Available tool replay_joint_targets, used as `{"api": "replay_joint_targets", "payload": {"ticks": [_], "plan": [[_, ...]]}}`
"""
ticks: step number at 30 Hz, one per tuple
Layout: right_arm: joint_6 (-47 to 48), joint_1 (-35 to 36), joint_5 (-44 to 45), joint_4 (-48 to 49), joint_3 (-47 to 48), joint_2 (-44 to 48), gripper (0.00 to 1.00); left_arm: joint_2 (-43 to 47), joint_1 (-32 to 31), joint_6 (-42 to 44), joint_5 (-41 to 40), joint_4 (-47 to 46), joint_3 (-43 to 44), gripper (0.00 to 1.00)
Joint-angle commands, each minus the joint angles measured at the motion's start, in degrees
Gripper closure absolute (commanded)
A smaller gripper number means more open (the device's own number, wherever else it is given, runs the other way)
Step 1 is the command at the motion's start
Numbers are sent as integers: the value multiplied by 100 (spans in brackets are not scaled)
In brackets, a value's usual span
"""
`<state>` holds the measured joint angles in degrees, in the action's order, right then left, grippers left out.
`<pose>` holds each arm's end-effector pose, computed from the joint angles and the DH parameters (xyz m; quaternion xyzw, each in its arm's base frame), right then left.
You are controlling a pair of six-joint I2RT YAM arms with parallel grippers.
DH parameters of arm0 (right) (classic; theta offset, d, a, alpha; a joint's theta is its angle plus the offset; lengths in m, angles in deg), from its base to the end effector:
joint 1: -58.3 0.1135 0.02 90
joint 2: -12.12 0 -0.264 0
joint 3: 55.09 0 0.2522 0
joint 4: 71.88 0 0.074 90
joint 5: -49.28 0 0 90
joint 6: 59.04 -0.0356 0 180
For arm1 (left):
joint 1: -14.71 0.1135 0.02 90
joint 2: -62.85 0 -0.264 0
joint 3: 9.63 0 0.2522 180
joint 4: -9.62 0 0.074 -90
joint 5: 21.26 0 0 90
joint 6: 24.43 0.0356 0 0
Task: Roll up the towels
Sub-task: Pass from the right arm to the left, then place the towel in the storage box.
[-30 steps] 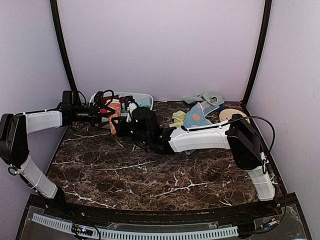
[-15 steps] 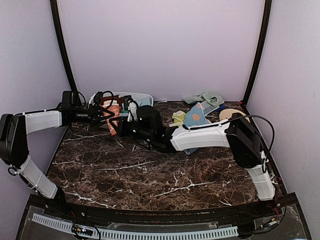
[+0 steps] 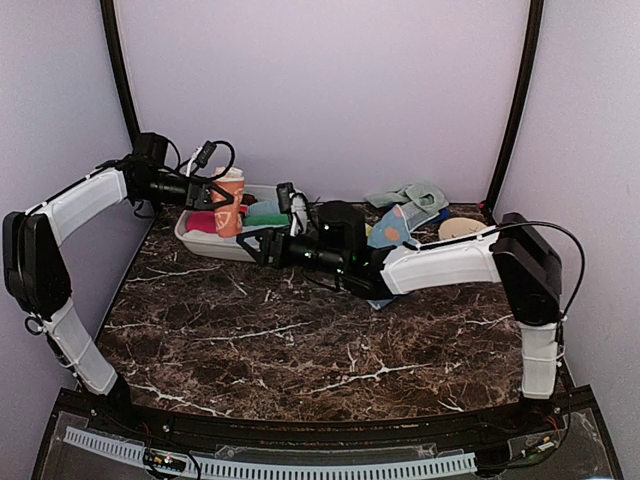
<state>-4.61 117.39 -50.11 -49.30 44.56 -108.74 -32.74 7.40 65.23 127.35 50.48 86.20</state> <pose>0.2517 0.4316 0.2515 -0.1992 0.6697 0.5631 0.4413 0.3613 -0.0770 0.3171 0.2522 0.7784 -0.4680 0.3338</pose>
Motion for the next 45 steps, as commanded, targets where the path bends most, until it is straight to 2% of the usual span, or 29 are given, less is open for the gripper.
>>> {"api": "replay_joint_targets", "payload": {"ticks": [1,6,9,16,22,27,38,43,45], "plan": [[413,-406,106,-83,-903,1211,34,-47,129,2245,-2488,1438,1114,100],[840,-763,531,-585,-1649,2207,34,-677,159,3190,-3736,1622,2212,100],[958,-810,636,-693,-1935,2507,34,-1304,139,3796,-4326,1600,2782,100],[975,-825,769,-609,-2497,2771,35,-2226,-98,5155,-5630,392,3033,100],[910,-837,736,-525,-2656,2763,35,-2871,-217,5953,-6085,-558,3331,100],[804,-876,702,-397,-2836,2765,36,-3574,-220,6453,-6281,-707,3991,100],[513,-1051,458,-69,-3029,2559,38,-4291,-239,7849,-6815,-1160,4222,100],[488,-1096,438,-66,-3067,2586,39,-4684,-257,8090,-7013,-1226,4456,100],[481,-1110,454,-68,-3111,2631,38,-4712,-263,8041,-7012,-1371,4495,93]]}}
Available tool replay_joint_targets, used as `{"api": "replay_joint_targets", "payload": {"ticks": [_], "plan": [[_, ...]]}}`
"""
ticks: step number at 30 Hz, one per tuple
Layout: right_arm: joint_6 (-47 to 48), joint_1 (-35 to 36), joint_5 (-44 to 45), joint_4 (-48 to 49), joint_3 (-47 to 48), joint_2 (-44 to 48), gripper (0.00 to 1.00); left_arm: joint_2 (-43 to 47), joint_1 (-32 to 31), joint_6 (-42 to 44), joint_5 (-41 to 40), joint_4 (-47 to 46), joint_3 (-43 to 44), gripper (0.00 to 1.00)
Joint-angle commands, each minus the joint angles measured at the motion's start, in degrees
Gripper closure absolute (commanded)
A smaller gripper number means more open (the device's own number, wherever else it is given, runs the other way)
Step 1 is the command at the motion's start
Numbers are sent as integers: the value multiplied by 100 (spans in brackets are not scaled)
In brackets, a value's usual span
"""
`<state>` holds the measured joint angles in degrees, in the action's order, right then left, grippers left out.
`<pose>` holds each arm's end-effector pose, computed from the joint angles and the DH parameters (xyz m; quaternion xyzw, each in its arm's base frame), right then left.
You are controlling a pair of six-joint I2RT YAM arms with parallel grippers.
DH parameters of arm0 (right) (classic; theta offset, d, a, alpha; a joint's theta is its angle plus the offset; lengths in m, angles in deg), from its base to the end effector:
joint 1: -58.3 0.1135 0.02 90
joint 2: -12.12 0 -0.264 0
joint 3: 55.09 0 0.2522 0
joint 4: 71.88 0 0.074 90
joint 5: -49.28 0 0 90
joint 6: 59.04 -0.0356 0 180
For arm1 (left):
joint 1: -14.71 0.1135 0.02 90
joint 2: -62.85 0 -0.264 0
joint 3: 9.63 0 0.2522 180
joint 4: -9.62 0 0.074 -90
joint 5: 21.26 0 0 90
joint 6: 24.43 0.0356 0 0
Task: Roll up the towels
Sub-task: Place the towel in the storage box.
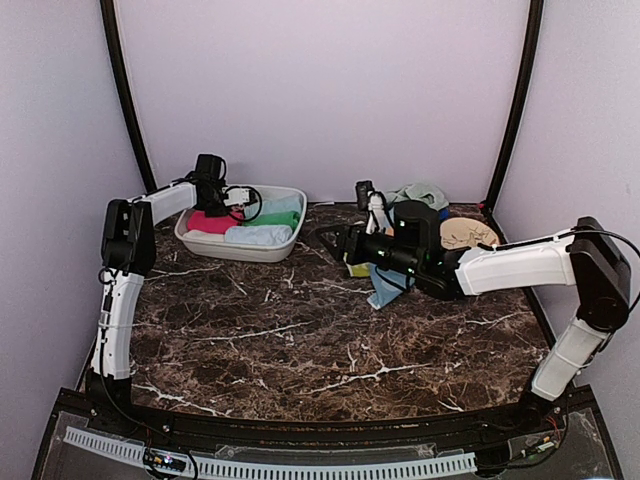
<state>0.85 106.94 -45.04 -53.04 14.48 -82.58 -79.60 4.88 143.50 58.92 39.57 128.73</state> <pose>0.2483 0.2861 0.2575 -0.1447 0.7305 0.4447 0.4976 0.5639 -0.0915 0.1953 0.5809 0.6620 0.3244 0.3450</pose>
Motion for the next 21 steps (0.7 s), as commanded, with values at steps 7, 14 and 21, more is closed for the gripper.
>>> {"api": "replay_joint_targets", "payload": {"ticks": [7,14,21], "plan": [[-87,-109,-84,307,-201,135,37,239,-12,29,26,-203,243,47],[-88,-118,-71,364,-310,289,36,545,-3,200,107,480,215,4],[-77,-124,-34,327,-388,516,36,860,58,344,176,670,330,2]]}}
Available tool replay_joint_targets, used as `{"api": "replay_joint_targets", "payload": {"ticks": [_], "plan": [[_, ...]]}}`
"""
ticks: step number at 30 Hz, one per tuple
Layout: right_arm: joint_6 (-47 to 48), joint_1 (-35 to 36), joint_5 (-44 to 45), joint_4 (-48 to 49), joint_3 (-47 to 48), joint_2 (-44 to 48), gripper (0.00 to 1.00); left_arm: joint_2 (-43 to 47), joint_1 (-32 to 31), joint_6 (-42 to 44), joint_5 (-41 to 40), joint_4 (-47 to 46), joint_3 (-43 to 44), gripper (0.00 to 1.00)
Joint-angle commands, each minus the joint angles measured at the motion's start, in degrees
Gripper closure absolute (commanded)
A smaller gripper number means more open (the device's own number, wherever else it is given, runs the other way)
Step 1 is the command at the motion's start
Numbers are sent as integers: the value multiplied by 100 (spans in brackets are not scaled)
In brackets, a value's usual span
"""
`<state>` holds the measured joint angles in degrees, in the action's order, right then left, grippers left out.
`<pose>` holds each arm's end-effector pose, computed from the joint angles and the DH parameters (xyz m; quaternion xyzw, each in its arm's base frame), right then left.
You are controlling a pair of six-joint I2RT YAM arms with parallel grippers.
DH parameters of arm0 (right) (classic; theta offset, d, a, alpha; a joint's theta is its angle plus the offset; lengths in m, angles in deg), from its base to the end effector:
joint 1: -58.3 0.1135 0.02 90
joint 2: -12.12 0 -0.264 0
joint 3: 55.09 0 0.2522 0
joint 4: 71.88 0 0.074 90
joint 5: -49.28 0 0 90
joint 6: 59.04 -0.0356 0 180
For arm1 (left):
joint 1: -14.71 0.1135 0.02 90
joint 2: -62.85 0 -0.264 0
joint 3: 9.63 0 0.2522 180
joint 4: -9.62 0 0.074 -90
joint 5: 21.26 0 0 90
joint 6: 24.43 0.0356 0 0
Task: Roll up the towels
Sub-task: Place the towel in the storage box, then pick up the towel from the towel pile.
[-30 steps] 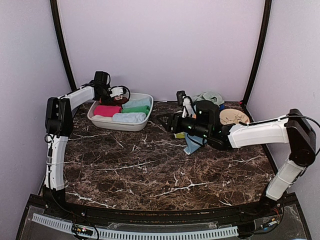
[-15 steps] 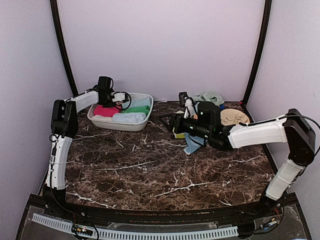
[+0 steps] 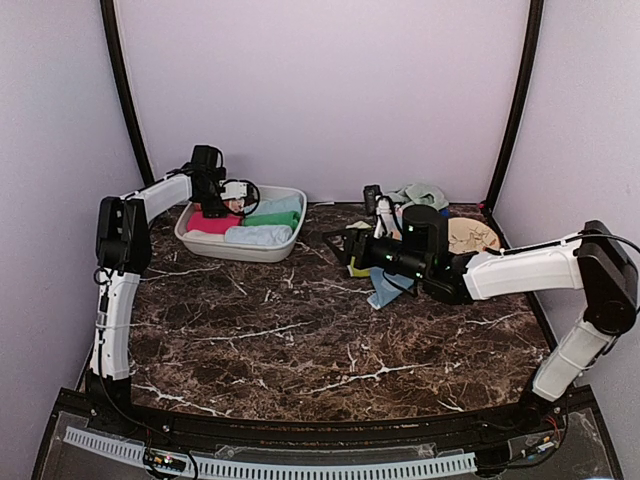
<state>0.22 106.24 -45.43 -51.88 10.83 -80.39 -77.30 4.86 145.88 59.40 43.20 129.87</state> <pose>0.2429 0.2736 0.2518 -0.1386 0.7335 0.4451 0.4947 0.5577 -0.0910 0.2184 0.5969 0.6490 0.3277 0.3393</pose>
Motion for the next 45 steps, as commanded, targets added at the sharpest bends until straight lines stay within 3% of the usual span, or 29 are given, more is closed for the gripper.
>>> {"api": "replay_joint_targets", "payload": {"ticks": [1,5,14,21,28,31,34,38,45], "plan": [[-11,-56,13,188,-2,307,36,673,76,117,163,320,240,2],[-7,-74,27,99,54,338,35,910,122,75,284,335,281,1],[23,-91,282,-346,143,463,33,1346,215,-226,830,1532,383,1],[27,-153,836,-1377,310,576,33,1677,272,-845,1075,1659,394,1],[85,-389,1630,-2762,560,393,34,2437,191,-3091,1777,2226,280,1],[151,-384,1964,-3667,1066,-276,35,2906,195,-4117,2075,2287,-287,1],[117,-382,2249,-4244,1490,-866,37,3382,199,-4596,2728,2435,-1176,1],[-32,-382,2184,-4446,1581,-1258,40,3898,91,-4774,3749,2670,-2473,1],[-258,-387,2101,-4522,1032,-1345,43,4449,-144,-4570,3881,2634,-3747,1]]}}
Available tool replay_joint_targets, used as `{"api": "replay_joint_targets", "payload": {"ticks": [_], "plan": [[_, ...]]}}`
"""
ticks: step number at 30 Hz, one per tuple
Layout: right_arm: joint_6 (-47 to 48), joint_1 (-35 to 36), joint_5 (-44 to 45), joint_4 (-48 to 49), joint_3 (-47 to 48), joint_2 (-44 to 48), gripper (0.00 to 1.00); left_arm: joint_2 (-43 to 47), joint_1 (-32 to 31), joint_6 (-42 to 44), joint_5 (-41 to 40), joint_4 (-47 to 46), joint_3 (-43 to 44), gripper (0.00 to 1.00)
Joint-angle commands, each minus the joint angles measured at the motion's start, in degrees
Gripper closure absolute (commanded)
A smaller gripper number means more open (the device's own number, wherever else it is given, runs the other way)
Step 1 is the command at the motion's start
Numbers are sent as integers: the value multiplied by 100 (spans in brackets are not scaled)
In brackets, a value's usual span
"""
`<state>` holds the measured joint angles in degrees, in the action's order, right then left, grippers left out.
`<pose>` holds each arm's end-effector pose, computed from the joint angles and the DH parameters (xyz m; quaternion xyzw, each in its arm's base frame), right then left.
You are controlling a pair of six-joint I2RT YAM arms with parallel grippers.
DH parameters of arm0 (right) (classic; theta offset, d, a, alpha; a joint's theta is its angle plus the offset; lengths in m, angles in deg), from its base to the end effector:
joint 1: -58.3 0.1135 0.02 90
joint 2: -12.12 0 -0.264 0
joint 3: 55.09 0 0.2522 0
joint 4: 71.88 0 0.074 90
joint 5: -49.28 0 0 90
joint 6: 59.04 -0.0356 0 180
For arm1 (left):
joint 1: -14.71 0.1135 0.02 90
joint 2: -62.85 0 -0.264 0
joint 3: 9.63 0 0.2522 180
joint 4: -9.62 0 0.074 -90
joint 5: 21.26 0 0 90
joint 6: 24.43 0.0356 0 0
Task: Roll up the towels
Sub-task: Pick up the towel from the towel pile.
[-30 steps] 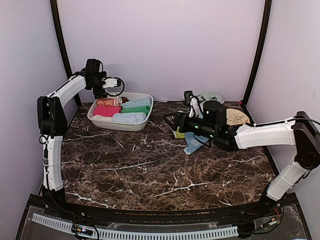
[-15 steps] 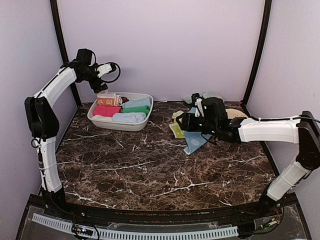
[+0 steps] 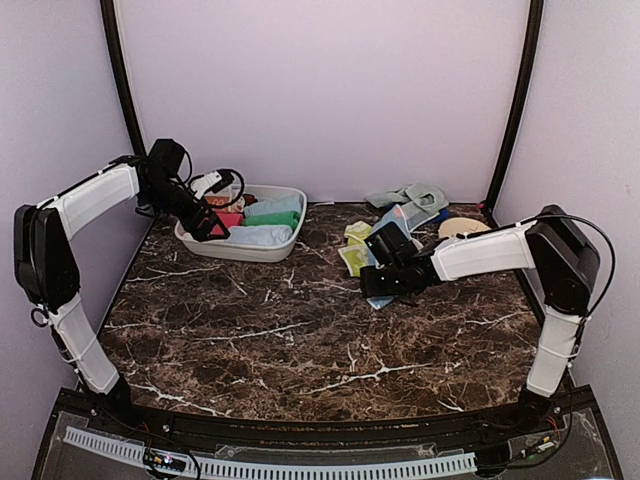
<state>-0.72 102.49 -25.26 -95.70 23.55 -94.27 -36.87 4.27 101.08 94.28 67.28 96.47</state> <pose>0.2827 0.2616 0.1645 -0.0579 0.9350 0.1003 0.3353 0.3725 -0.0842 0.3189 0.4266 0.8185 -0.1334 0.3609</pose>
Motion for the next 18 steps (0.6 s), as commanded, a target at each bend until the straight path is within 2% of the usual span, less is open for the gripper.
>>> {"api": "replay_joint_targets", "payload": {"ticks": [1,6,13,14,18], "plan": [[-163,-12,76,-139,-287,29,45,442,-82,-88,385,239,-457,1],[-155,-51,49,-159,-348,-62,57,551,-83,-125,402,350,-581,1],[-97,-222,-259,-112,-328,67,97,861,-88,-360,396,197,-796,1],[-37,-238,-246,-218,-218,117,100,936,-83,-404,328,129,-816,1],[262,-248,-217,-707,512,495,100,1311,-78,-553,-87,-318,-867,1]]}}
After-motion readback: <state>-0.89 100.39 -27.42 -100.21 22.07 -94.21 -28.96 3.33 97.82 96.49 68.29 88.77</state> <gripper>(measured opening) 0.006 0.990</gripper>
